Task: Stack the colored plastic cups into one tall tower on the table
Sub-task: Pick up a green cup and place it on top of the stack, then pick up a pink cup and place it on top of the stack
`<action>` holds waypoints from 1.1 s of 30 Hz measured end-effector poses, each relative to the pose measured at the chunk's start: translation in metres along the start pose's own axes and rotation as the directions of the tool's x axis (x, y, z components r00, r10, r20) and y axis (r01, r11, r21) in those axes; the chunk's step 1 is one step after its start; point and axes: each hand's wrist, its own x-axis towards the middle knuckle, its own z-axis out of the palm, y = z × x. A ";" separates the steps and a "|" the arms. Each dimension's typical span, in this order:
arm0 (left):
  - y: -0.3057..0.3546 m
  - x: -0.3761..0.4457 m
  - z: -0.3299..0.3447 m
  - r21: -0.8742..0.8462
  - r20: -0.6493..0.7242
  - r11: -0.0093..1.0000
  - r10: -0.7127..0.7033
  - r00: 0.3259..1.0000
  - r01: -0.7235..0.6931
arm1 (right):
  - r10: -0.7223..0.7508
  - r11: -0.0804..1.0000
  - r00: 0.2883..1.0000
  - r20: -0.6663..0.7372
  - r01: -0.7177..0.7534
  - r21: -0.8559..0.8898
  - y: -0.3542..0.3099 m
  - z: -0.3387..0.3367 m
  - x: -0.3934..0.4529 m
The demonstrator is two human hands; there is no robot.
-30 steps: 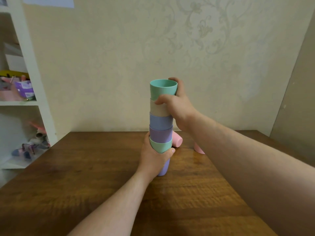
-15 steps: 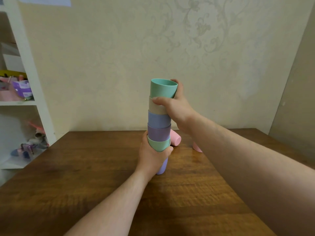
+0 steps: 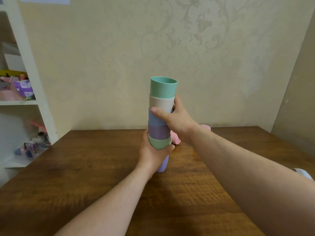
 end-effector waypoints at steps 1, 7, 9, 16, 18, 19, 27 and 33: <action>0.000 0.000 -0.002 -0.025 0.018 1.000 -0.008 1.000 0.008 | 0.000 1.000 1.000 0.005 0.000 0.010 0.001 0.000 0.000; 0.031 0.021 -0.010 -0.185 0.038 0.979 0.095 0.995 -0.087 | -0.007 1.000 1.000 0.017 0.007 0.028 0.001 -0.001 0.000; 0.038 0.028 -0.006 -0.169 0.047 0.979 0.123 0.991 -0.114 | -0.012 0.998 0.998 0.057 0.015 -0.056 0.001 -0.010 0.000; 0.026 0.031 0.008 -0.100 -0.022 0.988 0.112 0.993 -0.114 | 0.175 0.720 0.971 -0.162 -0.238 -0.652 0.027 -0.111 0.026; 0.028 0.032 0.014 -0.099 -0.013 0.990 0.103 0.995 -0.104 | 0.243 0.292 0.957 -0.158 -0.227 -0.929 0.044 -0.126 0.033; 0.027 0.034 0.015 -0.095 -0.012 0.991 0.098 0.995 -0.098 | 0.314 0.175 0.941 -0.127 -0.188 -0.966 0.050 -0.127 0.032; 0.025 0.039 0.016 -0.110 0.013 0.990 0.094 0.996 -0.092 | 0.386 -0.057 0.921 -0.051 -0.031 -0.998 0.082 -0.128 0.029; 0.029 0.036 0.016 -0.116 -0.004 0.989 0.087 0.996 -0.087 | 0.427 0.196 0.875 -0.229 -0.336 -0.921 0.087 -0.135 0.014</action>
